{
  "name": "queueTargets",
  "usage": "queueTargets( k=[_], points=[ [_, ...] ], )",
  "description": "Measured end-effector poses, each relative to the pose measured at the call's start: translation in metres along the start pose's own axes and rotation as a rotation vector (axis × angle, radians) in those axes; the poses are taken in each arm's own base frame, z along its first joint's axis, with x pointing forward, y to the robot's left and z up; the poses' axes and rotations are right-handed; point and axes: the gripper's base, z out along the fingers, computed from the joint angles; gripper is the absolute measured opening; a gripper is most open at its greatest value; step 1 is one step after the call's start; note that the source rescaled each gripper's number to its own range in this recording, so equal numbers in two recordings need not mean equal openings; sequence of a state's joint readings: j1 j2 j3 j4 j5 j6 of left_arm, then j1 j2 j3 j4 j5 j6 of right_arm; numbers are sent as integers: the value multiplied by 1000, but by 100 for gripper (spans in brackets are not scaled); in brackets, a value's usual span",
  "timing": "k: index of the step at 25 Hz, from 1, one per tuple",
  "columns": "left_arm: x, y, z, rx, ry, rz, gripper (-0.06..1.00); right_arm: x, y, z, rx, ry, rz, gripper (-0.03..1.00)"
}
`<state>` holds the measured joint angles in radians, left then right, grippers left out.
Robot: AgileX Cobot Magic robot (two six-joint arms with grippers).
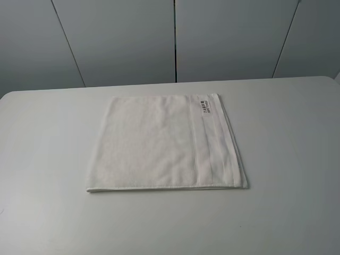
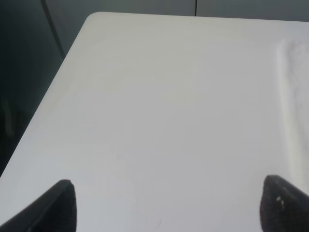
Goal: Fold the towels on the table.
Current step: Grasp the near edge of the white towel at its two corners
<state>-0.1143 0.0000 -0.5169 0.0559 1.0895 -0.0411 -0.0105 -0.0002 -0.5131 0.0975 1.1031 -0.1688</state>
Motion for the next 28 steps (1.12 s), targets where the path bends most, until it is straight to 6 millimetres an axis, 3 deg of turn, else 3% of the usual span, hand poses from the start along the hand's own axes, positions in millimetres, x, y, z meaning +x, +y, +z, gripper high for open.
queueTargets(
  k=[28],
  points=[
    [0,0,0,-2,0,1,99,0,0,0,0,0,0,100]
  ],
)
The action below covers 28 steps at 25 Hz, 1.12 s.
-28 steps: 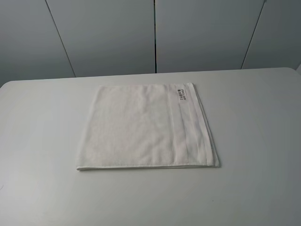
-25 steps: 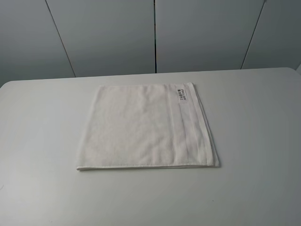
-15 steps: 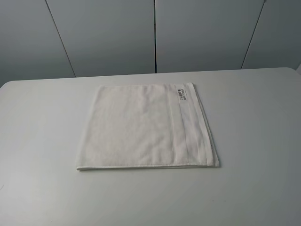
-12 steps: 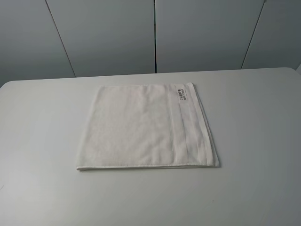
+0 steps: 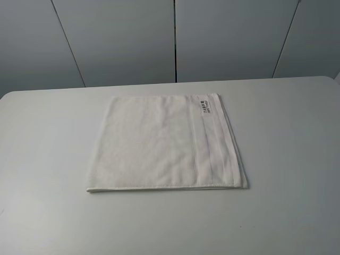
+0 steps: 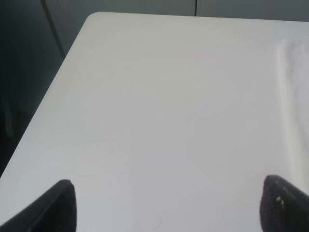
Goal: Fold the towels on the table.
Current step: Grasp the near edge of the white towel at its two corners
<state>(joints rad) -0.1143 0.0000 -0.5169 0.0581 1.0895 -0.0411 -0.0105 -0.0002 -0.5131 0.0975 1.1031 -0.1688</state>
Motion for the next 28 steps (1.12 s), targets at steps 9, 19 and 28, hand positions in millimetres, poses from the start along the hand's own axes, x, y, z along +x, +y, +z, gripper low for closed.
queueTargets(
  k=[9,19,28],
  points=[
    [0,2,0,-24,-1,13,99,0,1,0,-8,-1,4,100],
    [0,2,0,-25,-1,11,99,-1,5,0,-55,-9,31,100],
    [-4,3,-3,-27,-29,2,99,0,9,-2,-99,10,164,100]
  ],
)
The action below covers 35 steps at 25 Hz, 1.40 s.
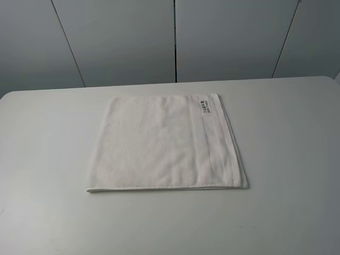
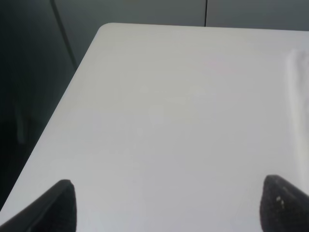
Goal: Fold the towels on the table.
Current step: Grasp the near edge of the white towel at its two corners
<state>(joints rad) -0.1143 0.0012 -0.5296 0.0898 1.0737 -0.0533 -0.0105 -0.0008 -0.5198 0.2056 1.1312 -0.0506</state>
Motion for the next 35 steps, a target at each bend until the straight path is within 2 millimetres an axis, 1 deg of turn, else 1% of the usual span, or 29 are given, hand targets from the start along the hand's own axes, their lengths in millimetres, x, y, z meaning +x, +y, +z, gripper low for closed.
queueTargets(
  k=[2,5,9,12,15,18,21,24,27,29,32,35],
  points=[
    [-2,0,-2,0,-4,-10,99,-1,2,-3,-10,4,21,100],
    [-8,0,2,-1,36,-14,99,-6,3,-4,-17,25,40,100],
    [-9,-1,8,1,91,-13,99,-16,3,3,-33,87,22,100],
    [-14,-1,9,3,108,-13,99,-25,3,10,-43,137,2,100],
    [-27,-2,9,8,124,15,99,-36,2,18,-47,195,-33,100],
    [-46,-3,16,12,170,58,99,-52,2,30,-70,260,-69,100],
    [-67,-4,32,24,247,123,99,-75,3,44,-107,291,-103,100],
    [-87,-9,57,61,323,184,99,-102,5,63,-170,295,-150,100],
    [-102,-17,87,138,403,212,99,-124,9,85,-259,314,-184,100],
    [-110,-25,110,218,450,236,99,-135,9,101,-306,333,-219,100],
    [-115,-36,143,332,510,285,99,-142,9,128,-354,394,-278,100],
    [-112,-46,172,429,543,378,99,-137,15,158,-414,486,-361,100]
  ],
)
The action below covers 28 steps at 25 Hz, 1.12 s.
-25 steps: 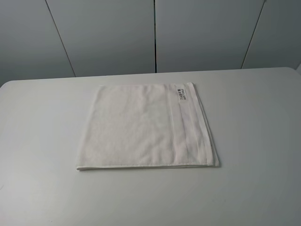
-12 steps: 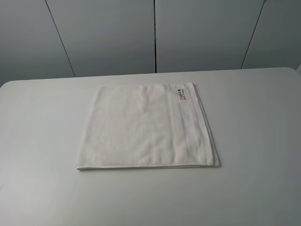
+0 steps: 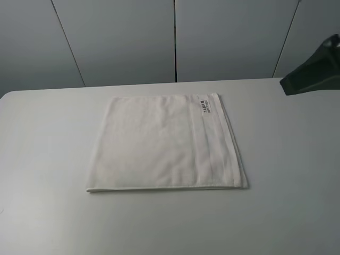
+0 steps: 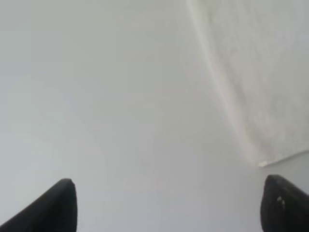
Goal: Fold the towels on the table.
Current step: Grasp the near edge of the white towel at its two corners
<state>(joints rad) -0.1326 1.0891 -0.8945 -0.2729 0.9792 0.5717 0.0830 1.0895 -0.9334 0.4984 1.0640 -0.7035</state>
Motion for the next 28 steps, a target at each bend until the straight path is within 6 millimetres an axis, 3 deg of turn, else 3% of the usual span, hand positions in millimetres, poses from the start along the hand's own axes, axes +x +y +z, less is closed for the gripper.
queueTargets(
  k=[4,10,18,22,28],
  points=[
    [-12,-7,33,72,61,177,99,-5,-1,37,-29,132,-106,100],
    [-26,-34,87,128,182,447,99,-8,2,85,-103,265,-181,100],
    [-18,-87,154,233,380,837,99,3,24,150,-192,487,-388,100],
    [-8,-105,177,285,461,906,99,8,32,169,-209,541,-442,100],
    [4,-115,200,326,543,928,99,7,31,176,-187,527,-460,100]
  ],
)
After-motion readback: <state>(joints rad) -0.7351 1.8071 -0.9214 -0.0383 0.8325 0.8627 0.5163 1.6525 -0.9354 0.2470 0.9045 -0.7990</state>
